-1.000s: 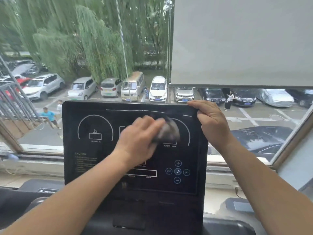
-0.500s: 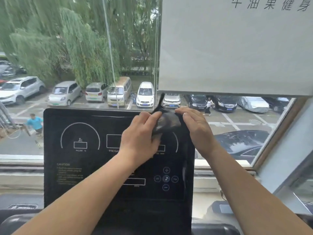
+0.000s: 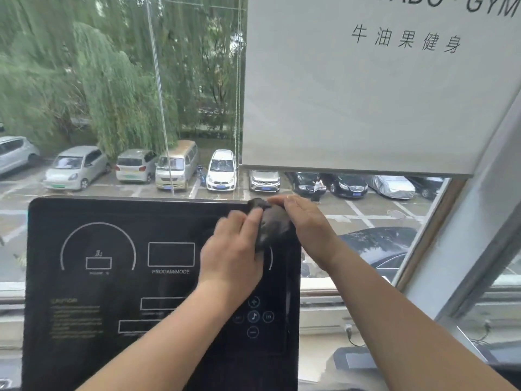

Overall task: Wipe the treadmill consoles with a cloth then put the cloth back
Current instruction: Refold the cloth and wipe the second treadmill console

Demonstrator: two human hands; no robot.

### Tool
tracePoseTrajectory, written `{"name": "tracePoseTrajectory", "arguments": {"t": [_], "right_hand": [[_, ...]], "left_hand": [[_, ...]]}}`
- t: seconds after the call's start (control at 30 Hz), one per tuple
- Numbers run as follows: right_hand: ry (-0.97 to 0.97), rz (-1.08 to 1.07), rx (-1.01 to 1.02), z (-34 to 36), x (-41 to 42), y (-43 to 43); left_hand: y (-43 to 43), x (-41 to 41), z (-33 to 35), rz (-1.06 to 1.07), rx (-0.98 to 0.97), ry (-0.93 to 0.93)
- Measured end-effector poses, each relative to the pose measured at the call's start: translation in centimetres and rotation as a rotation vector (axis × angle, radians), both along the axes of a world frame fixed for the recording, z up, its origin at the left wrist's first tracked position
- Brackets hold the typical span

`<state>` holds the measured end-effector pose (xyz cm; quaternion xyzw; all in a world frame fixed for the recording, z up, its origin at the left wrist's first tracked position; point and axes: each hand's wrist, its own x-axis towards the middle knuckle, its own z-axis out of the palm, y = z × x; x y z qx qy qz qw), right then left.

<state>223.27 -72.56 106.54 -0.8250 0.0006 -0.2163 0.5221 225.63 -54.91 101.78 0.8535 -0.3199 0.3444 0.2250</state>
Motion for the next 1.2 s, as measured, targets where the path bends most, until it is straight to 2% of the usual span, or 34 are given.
{"name": "tracePoseTrajectory", "arguments": {"t": [0.03,0.13,0.17,0.23,0.33,0.4,0.47,0.57,0.6,0.63,0.67,0.73,0.8,0.83,0.9,1.0,1.03,1.1,1.2], "right_hand": [[-0.016,-0.012,-0.001,-0.1,0.0,-0.1],[-0.018,-0.009,0.017,-0.1,-0.5,0.0],[-0.020,-0.006,0.044,-0.2,-0.6,0.1],[-0.012,0.016,0.113,-0.2,-0.9,0.3],[0.003,0.027,0.111,0.0,-1.0,0.5],[-0.019,0.017,0.086,0.0,-1.1,0.3],[-0.045,-0.013,0.082,-0.1,-1.5,0.1],[-0.046,-0.038,0.073,-0.5,-1.7,-0.4],[-0.045,-0.041,0.080,-0.5,-1.8,-0.5],[-0.045,-0.040,0.100,-0.5,-1.7,-0.5],[-0.038,-0.034,0.129,-0.6,-1.6,-0.5],[-0.014,-0.023,0.173,-0.6,-1.7,-0.6],[0.007,-0.012,0.187,-0.6,-1.9,-0.7],[0.011,-0.016,0.209,-0.6,-1.9,-0.8],[0.005,-0.030,0.256,-0.6,-1.8,-1.0],[0.003,-0.028,0.224,-0.6,-1.8,-0.7],[0.002,-0.028,0.215,-0.6,-1.8,-0.6],[0.008,-0.029,0.234,-0.5,-1.9,-0.7],[-0.007,-0.010,0.234,-0.5,-2.1,-0.7]], "left_hand": [[-0.1,-0.8,-1.4,-0.072,0.051,0.007],[1.6,-1.3,-3.0,-0.373,0.513,-0.163],[2.4,-0.6,-1.9,-0.399,0.587,-0.198],[3.2,1.2,0.9,-0.288,0.467,-0.212],[2.7,2.2,3.4,-0.030,0.049,-0.019],[1.4,1.0,2.4,0.073,-0.110,0.073],[0.2,-0.8,-0.2,0.019,-0.052,0.042],[0.3,-1.2,-2.2,-0.333,0.480,-0.154],[0.6,-0.4,-1.2,-0.359,0.556,-0.200],[0.6,0.4,0.1,-0.323,0.526,-0.209],[0.4,1.0,1.7,-0.250,0.419,-0.183],[-0.3,1.6,4.0,-0.074,0.136,-0.035],[-1.5,1.0,4.0,0.044,-0.048,0.076],[-2.1,0.4,3.2,0.069,-0.070,0.089],[-2.5,-1.0,0.7,-0.023,0.010,0.028],[-1.6,-1.1,-1.6,-0.353,0.433,-0.151],[-1.3,-0.6,-0.9,-0.385,0.509,-0.183],[-1.3,0.4,1.2,-0.294,0.429,-0.187],[-1.8,0.8,2.5,-0.054,0.095,-0.072]]}}
